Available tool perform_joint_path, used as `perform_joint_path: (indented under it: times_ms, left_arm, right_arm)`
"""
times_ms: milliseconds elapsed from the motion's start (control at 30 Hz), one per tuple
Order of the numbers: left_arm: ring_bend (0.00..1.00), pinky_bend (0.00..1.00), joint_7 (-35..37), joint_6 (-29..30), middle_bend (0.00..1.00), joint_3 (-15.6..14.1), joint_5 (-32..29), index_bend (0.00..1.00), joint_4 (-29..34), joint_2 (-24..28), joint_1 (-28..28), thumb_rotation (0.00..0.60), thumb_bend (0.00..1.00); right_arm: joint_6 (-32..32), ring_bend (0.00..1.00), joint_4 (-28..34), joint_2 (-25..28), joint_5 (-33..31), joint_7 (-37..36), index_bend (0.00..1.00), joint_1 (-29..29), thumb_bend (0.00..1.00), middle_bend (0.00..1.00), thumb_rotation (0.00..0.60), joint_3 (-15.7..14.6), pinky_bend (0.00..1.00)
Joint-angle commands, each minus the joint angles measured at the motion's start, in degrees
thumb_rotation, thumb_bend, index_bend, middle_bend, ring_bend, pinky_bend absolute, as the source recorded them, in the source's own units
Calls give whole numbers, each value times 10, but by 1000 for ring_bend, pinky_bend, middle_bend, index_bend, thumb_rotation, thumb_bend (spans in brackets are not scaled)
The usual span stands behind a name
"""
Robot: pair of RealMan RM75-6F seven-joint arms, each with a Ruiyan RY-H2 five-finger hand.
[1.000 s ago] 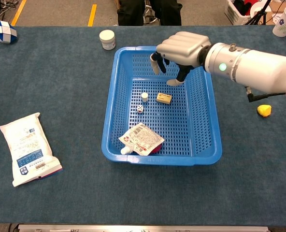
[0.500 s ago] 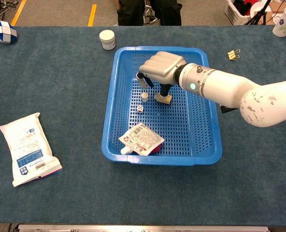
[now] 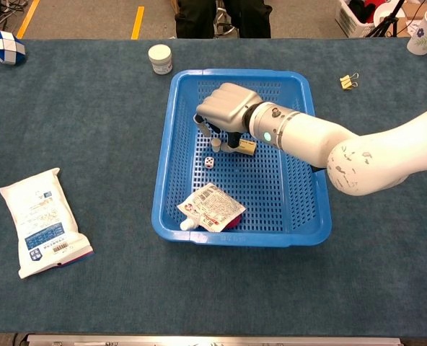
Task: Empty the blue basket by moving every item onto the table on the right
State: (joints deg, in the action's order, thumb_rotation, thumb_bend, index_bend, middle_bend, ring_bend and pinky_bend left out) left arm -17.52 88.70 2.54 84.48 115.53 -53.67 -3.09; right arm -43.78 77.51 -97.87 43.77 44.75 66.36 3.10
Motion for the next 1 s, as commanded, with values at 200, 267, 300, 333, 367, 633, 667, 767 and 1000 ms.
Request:
perform_joint_path:
  times_ms: [200,267,300,333,367,633,667,767,1000]
  left_arm:
    - [260,148,7,2,276,0,2,393,0,4,2,600,299]
    - [260,145,8,3,276,0,2,393,0,5,3,600,298]
    - [259,144,8,4,276,0,2,393,-1,5,4,600,298]
    - [259,142,9,5,276,0,2,393,0,5,4,600,299]
    - [259,141,9,6,275,0,2,393,-1,5,5,600,299]
    - [260,141,11,7,275,2,0,392,-2,5,6,600,299]
    - [259,141,11,7,275,2,0,393,-3,5,6,600,299]
    - [259,141,13,7,275,3,0,393,-4,5,6,600,299]
    - [259,141,17,4,275,5,0,393,-6,4,4,600,299]
  right_arm:
    - [-1,379,-14,-14,-10,11,429,8,260,489,600,-3,503]
    - [-1,379,-17,-18,-15,13,429,10,273,489,600,-4,503]
    - [-1,379,-19,-19,-16,14,429,10,281,489,600,-4,504]
    - [-1,379,-21,-21,-18,15,429,11,292,489,600,-4,507]
    - [-1,379,-23,-22,-19,17,430,12,301,489,600,-4,509]
    - [2,379,-31,-31,-31,25,447,19,319,497,600,-5,516]
    - [3,379,-30,-31,-32,26,447,20,320,497,600,-6,517]
    - [2,380,-28,-30,-32,28,452,20,329,501,600,-9,517]
    - [-6,400,-20,-24,-27,27,491,20,343,528,600,-9,532]
